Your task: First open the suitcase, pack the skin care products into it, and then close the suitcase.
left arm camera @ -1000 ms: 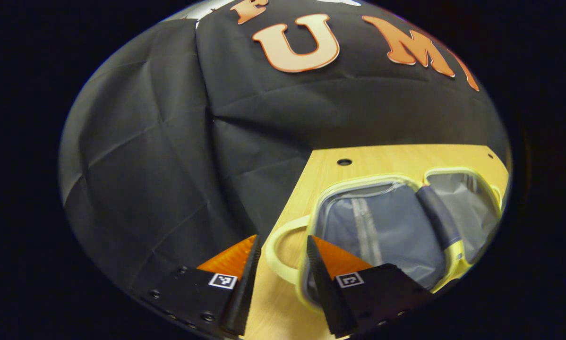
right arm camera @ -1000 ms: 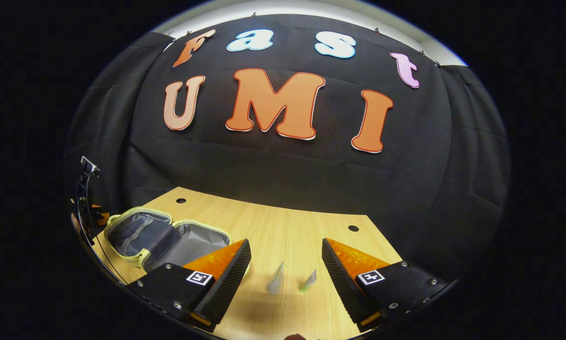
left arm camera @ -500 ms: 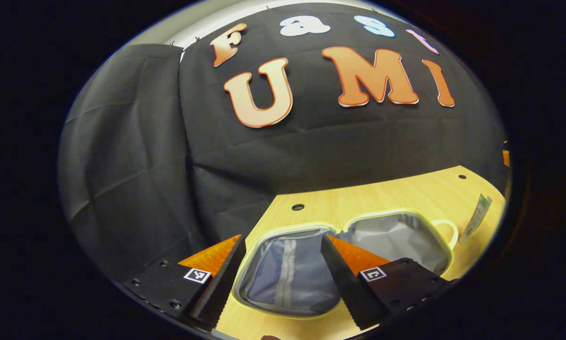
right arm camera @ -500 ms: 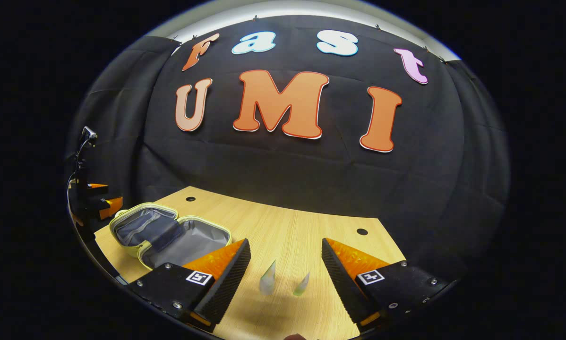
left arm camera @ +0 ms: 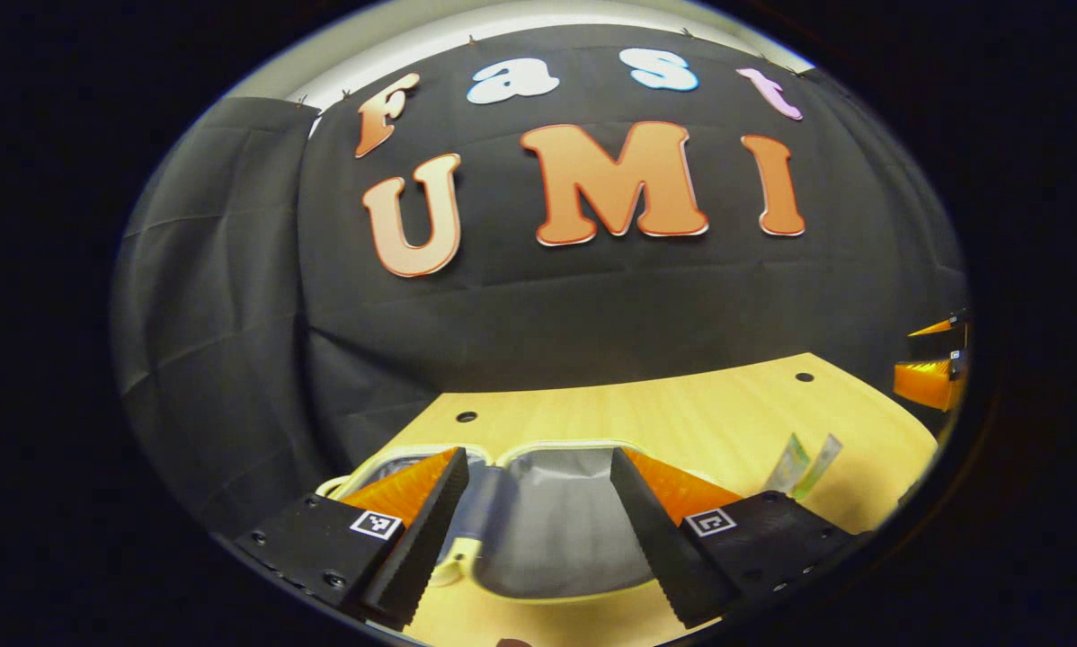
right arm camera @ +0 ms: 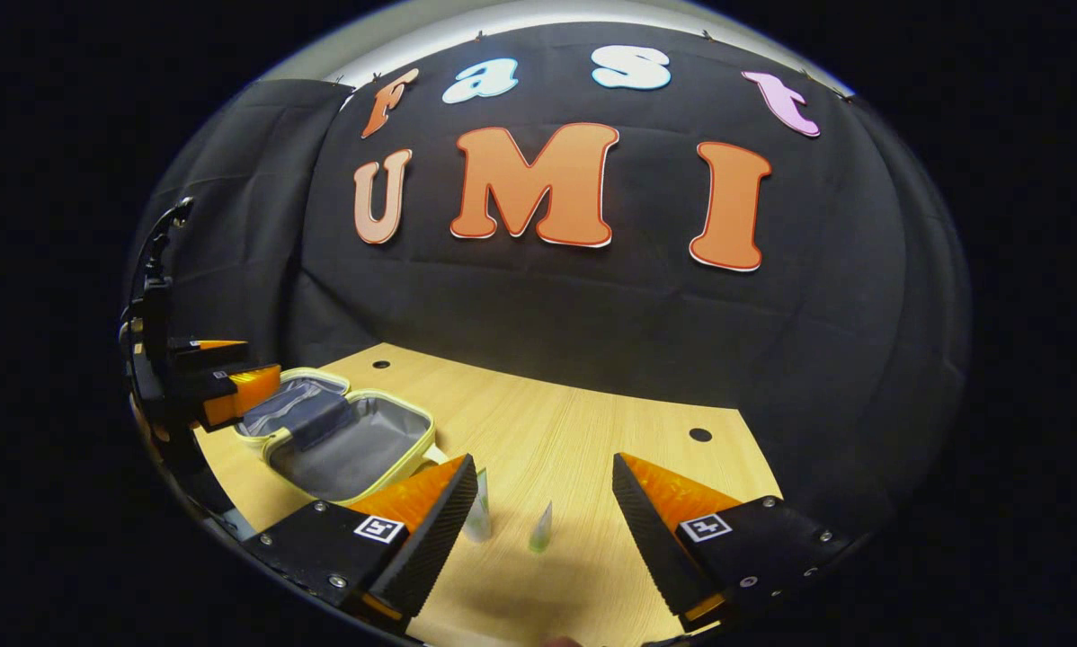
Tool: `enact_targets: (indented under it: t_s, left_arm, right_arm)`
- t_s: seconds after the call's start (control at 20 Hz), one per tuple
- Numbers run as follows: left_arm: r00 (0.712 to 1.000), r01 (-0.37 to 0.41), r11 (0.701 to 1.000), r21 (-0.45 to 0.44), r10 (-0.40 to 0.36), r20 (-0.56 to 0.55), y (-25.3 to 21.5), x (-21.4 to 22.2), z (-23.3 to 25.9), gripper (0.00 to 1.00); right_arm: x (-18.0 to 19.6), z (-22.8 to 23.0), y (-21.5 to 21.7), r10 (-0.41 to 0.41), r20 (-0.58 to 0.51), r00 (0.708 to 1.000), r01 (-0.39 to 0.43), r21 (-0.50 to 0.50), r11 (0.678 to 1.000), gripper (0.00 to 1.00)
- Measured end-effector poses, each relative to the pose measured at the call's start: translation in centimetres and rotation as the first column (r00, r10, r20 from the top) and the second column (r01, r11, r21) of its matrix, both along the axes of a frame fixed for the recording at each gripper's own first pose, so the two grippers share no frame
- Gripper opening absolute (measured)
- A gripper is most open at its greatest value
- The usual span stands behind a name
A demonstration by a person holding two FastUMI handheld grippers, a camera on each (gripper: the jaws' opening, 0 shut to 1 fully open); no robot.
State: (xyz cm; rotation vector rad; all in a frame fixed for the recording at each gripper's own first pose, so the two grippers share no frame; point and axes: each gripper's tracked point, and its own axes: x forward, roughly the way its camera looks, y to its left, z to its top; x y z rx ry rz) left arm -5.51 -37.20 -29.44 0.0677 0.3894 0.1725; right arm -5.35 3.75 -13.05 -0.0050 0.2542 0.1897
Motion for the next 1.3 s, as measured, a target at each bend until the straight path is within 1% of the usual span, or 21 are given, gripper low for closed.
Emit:
enact_targets:
  t_s: [0.1, 0.15, 0.2, 0.35, 0.6, 0.7, 0.85, 0.95, 1.0, 1.1, 1.25, 1.3]
  left_arm:
    - [0.999, 0.038, 0.999, -0.028, -0.038, 0.001, -3.8, 0.0, -0.9, 0.98]
    - [0.998, 0.066, 0.997, -0.051, -0.066, -0.005, -5.7, 0.0, -1.6, 1.0]
    - [0.996, 0.091, 0.993, -0.068, -0.092, -0.011, -7.6, 0.3, -2.5, 0.98]
    - [0.985, 0.172, 0.98, -0.102, -0.174, -0.013, -12.4, 0.6, -4.5, 0.98]
    - [0.951, 0.3, 0.944, -0.141, -0.307, -0.033, -19.1, 1.2, -8.4, 0.99]
    - [0.935, 0.341, 0.928, -0.15, -0.351, -0.047, -21.0, 1.7, -10.3, 0.99]
    - [0.914, 0.379, 0.907, -0.183, -0.398, -0.08, -23.3, 2.5, -13.4, 0.99]
    - [0.904, 0.382, 0.899, -0.214, -0.411, -0.113, -24.4, 3.3, -15.6, 0.92]
    - [0.901, 0.378, 0.896, -0.234, -0.414, -0.129, -24.6, 3.6, -16.6, 0.85]
    - [0.899, 0.368, 0.894, -0.257, -0.412, -0.146, -24.5, 4.4, -18.1, 0.79]
    - [0.893, 0.385, 0.887, -0.255, -0.428, -0.139, -24.7, 5.9, -18.9, 0.77]
    - [0.89, 0.394, 0.881, -0.263, -0.437, -0.13, -25.2, 6.4, -19.3, 0.67]
  right_arm:
    - [-0.1, -1.3, -0.7, 0.014, -0.003, 1.0, -0.014, -0.016, 1.0, 0.96]
    - [-0.4, -1.9, -1.2, 0.012, -0.011, 1.0, -0.012, -0.022, 1.0, 0.96]
    - [-0.8, -2.3, -1.7, 0.011, -0.013, 1.0, -0.011, -0.021, 1.0, 0.96]
    - [-1.4, -3.6, -2.4, 0.0, -0.025, 1.0, -0.001, -0.014, 1.0, 0.96]
    - [-2.3, -5.6, -3.5, -0.024, -0.051, 0.998, 0.023, -0.018, 1.0, 0.96]
    - [-2.4, -6.3, -3.7, -0.036, -0.067, 0.997, 0.035, -0.016, 0.999, 0.96]
    - [-2.4, -6.9, -4.0, -0.052, -0.079, 0.996, 0.051, -0.021, 0.998, 0.96]
    - [-2.1, -7.5, -4.1, -0.06, -0.091, 0.994, 0.058, -0.031, 0.998, 0.96]
    - [-2.0, -7.7, -4.2, -0.064, -0.095, 0.993, 0.061, -0.034, 0.998, 0.96]
    - [-1.7, -8.4, -4.1, -0.058, -0.104, 0.993, 0.055, -0.033, 0.998, 0.96]
    - [-1.0, -9.7, -3.9, -0.049, -0.123, 0.991, 0.047, -0.026, 0.999, 0.96]
    - [-0.6, -10.3, -3.6, -0.039, -0.129, 0.991, 0.037, -0.02, 0.999, 0.96]
